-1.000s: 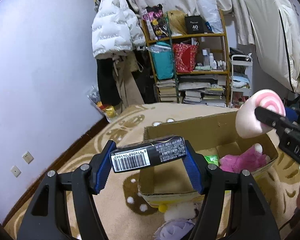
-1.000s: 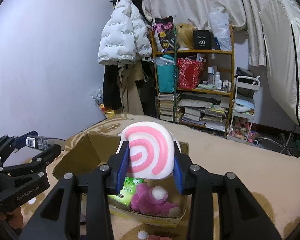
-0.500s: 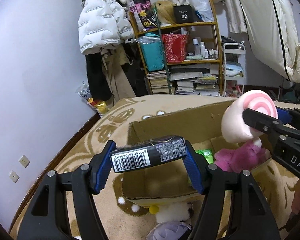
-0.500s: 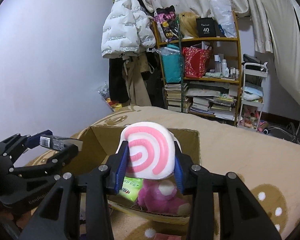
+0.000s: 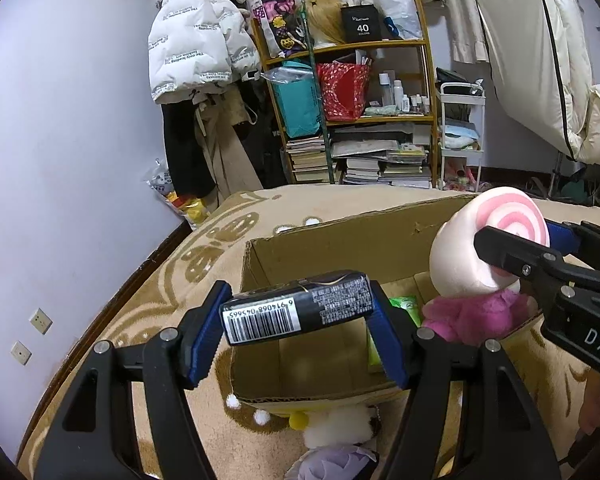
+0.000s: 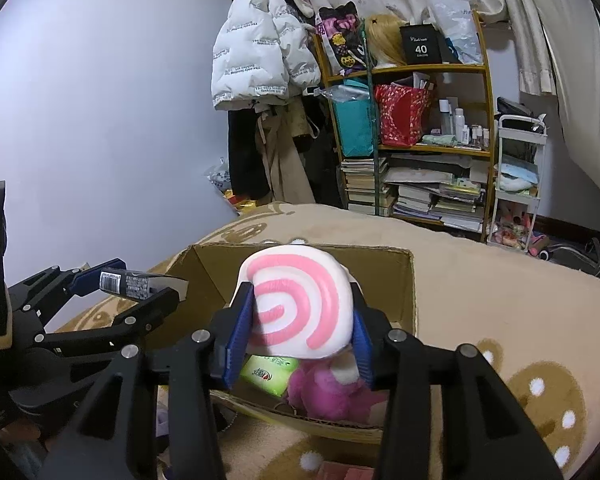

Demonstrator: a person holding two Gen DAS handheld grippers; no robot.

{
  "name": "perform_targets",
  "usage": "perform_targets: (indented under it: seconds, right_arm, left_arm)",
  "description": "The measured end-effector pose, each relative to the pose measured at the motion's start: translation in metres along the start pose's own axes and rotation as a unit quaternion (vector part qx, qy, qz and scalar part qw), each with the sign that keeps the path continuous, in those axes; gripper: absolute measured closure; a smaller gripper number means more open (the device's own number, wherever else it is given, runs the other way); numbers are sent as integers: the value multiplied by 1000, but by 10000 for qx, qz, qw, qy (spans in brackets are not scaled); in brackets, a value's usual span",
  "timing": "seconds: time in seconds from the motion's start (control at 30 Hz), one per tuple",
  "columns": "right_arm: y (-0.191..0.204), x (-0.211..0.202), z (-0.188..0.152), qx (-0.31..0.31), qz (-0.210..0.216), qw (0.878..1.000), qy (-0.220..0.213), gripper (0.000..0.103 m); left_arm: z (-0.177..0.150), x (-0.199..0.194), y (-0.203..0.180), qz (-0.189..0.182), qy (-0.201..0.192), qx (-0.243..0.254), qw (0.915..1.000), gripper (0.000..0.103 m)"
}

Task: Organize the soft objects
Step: 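Lower both items into the cardboard box and open both tools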

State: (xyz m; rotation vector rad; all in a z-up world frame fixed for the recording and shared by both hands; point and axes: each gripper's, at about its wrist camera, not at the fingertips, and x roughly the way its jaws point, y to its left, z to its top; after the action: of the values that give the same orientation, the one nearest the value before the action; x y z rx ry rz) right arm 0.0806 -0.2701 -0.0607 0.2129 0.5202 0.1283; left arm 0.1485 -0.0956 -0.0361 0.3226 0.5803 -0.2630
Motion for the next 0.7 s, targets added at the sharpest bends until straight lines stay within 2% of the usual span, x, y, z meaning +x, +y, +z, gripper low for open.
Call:
perform_targets:
  seconds: [0.2,0.27,0.43,0.63,0.7]
  right_arm:
    - [-2,1,-3,-15,52,10000,44,51]
    - [-2,2,-3,-5,47,10000,48,50]
    - [-5,4,-4,69,70,9999,61,49]
    - [-7,3,-3,156,132,9998,86,43]
    - [-7,1,-2,183,124,9997,63,33]
  left_arm:
    - [-1,3,2,-161,74,-44,9998,33]
    - [-2,4,0,-86,75,35,9999,26]
    - [-4,4,-1,-34,130,79,9999,21]
    - [-9,3,0,209,253,162,9993,15]
    - [-10,3,1,242,314,154,9991,11]
